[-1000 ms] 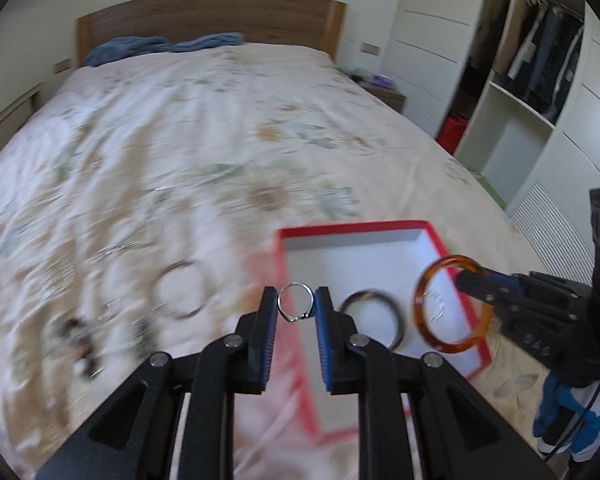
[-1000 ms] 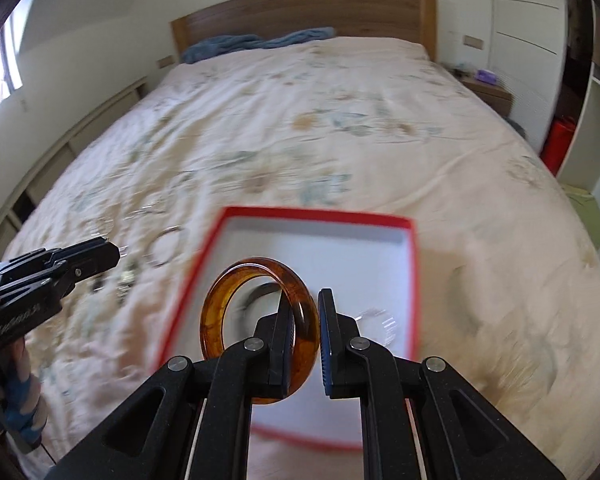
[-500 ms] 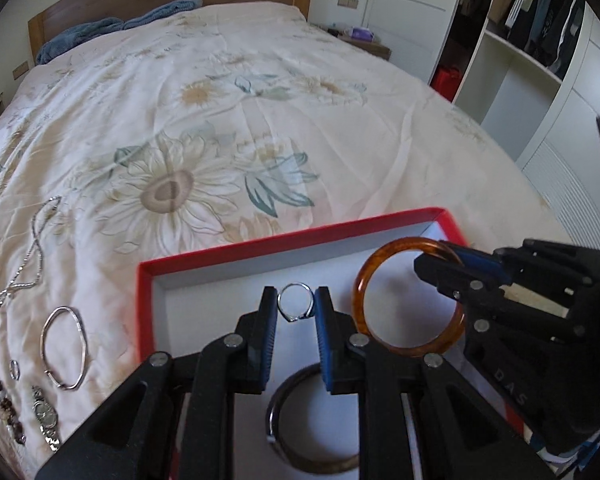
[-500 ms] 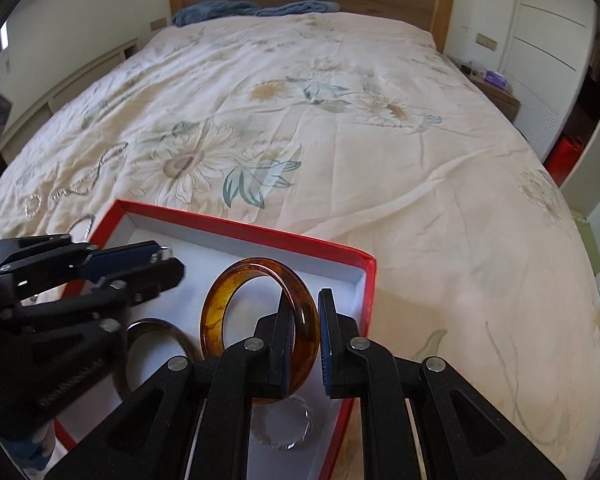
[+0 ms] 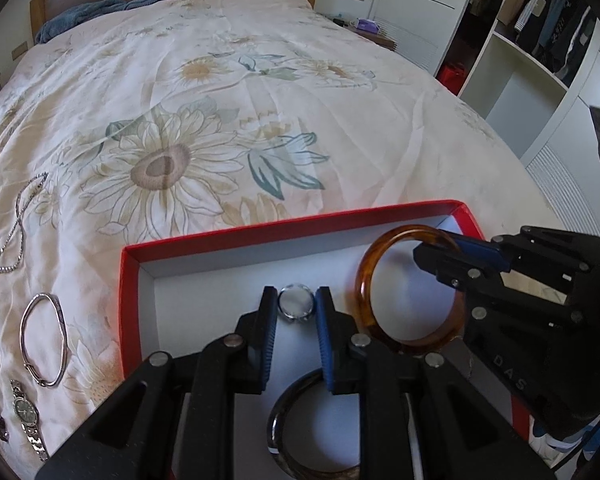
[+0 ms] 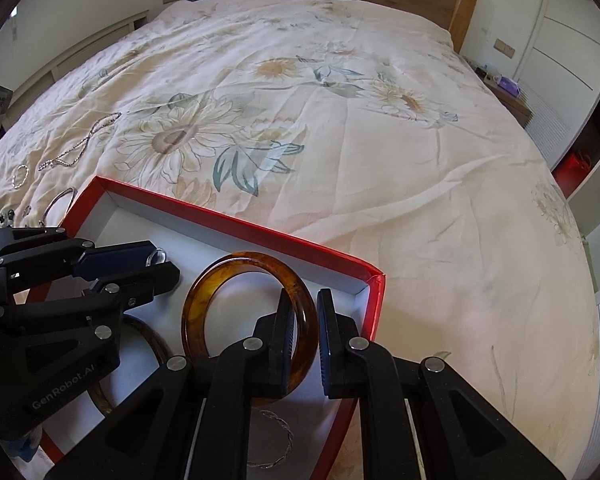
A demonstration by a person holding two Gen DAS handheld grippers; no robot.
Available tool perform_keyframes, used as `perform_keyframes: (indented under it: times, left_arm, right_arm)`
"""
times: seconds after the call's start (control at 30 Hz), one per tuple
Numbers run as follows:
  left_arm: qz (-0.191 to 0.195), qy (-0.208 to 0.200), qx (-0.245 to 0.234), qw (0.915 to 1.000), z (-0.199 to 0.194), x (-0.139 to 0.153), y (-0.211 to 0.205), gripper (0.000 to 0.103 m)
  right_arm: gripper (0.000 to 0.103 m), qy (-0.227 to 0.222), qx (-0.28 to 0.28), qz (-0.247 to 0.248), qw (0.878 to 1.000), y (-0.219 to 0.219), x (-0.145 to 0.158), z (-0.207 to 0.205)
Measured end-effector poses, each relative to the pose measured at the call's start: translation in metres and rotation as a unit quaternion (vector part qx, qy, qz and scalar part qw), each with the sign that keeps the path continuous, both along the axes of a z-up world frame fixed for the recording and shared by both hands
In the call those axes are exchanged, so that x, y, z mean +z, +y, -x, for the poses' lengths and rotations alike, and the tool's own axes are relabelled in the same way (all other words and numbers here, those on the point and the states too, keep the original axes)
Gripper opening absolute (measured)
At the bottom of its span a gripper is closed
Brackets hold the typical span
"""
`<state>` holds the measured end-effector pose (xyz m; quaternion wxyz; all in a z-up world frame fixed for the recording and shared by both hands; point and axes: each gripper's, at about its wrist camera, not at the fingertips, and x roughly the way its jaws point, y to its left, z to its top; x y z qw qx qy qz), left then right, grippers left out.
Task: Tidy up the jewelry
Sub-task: 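Open both tools to release the ring and amber bangle into the box, then move both tools back toward the remaining jewelry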
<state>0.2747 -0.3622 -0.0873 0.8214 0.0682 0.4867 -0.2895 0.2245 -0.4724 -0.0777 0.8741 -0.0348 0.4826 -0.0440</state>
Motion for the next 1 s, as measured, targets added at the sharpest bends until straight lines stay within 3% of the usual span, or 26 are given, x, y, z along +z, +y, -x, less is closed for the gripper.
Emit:
perform_keyframes:
  times: [0.13,0.23,0.43,0.57,0.7,0.83,1.0]
  left_arm:
    - [0.000,0.009,0.007,0.9999,-0.003,0.003,0.004,0.022]
    - [0.002,0.007,0.010,0.9999,0.000,0.011,0.008,0.023]
    - [0.019,-0.016,0.008,0.9997,0.026,0.056,0.025,0.023]
    - [0.027,-0.036,0.015,0.9989,0.059,0.095,0.046,0.023]
    - [0.011,-0.085,0.024,0.9961,0.113,0.131,0.076,0.023]
    - [-0.010,-0.133,0.029,0.9906,0.173,0.156,0.102,0.023]
    - [-0.015,-0.163,0.040,0.9858,0.233,0.171,0.132,0.023]
  right_arm:
    - [0.019,-0.002,-0.002,0.001,1.000,0.000,0.007,0.004]
    - [0.033,-0.011,-0.008,0.007,1.000,0.001,0.020,0.011]
    - [0.034,-0.045,-0.030,0.002,0.999,0.006,0.072,0.052]
    - [0.041,-0.071,-0.049,-0.020,0.996,0.020,0.106,0.094]
    - [0.051,-0.094,-0.056,-0.040,0.993,0.045,0.129,0.143]
    - [0.052,-0.110,-0.048,-0.059,0.991,0.078,0.143,0.196]
    - [0.052,-0.127,-0.032,-0.067,0.989,0.114,0.153,0.243]
